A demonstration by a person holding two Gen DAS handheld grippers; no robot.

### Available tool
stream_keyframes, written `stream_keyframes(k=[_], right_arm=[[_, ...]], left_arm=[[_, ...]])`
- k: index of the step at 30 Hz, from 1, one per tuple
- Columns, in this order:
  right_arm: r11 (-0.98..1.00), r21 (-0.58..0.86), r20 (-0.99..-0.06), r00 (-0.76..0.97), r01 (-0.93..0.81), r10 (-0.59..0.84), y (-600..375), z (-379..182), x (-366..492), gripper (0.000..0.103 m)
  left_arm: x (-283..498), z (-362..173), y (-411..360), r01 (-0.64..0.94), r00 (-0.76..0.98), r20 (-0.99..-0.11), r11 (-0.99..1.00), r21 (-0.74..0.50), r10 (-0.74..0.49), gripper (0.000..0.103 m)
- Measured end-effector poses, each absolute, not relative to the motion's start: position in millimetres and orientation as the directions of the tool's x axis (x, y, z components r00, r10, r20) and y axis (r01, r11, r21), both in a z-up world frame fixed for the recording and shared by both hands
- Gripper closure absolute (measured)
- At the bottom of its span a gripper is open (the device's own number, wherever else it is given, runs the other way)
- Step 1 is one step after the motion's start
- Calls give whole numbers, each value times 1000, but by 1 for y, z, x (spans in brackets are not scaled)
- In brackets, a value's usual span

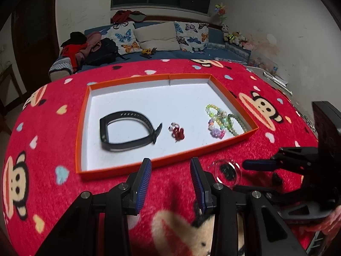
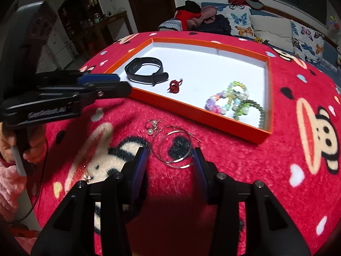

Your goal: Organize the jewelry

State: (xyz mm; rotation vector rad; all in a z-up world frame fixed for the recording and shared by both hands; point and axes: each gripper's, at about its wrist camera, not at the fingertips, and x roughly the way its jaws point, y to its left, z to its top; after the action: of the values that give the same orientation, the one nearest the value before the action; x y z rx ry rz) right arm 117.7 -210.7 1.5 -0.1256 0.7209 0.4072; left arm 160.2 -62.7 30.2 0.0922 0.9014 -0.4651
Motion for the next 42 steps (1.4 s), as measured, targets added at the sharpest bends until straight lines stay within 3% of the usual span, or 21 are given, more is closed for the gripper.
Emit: stream_keyframes(k=[29,42], right_arm=[[918,-43,-685,680,-395,261,-201,-7,127,57],[929,18,-659,695,-369,289,-220,2,117,57]], left_arm=[[139,6,-89,527,463,-791,842,-119,-401,62],[140,-1,-105,552,461,-792,828,-98,-401,63]])
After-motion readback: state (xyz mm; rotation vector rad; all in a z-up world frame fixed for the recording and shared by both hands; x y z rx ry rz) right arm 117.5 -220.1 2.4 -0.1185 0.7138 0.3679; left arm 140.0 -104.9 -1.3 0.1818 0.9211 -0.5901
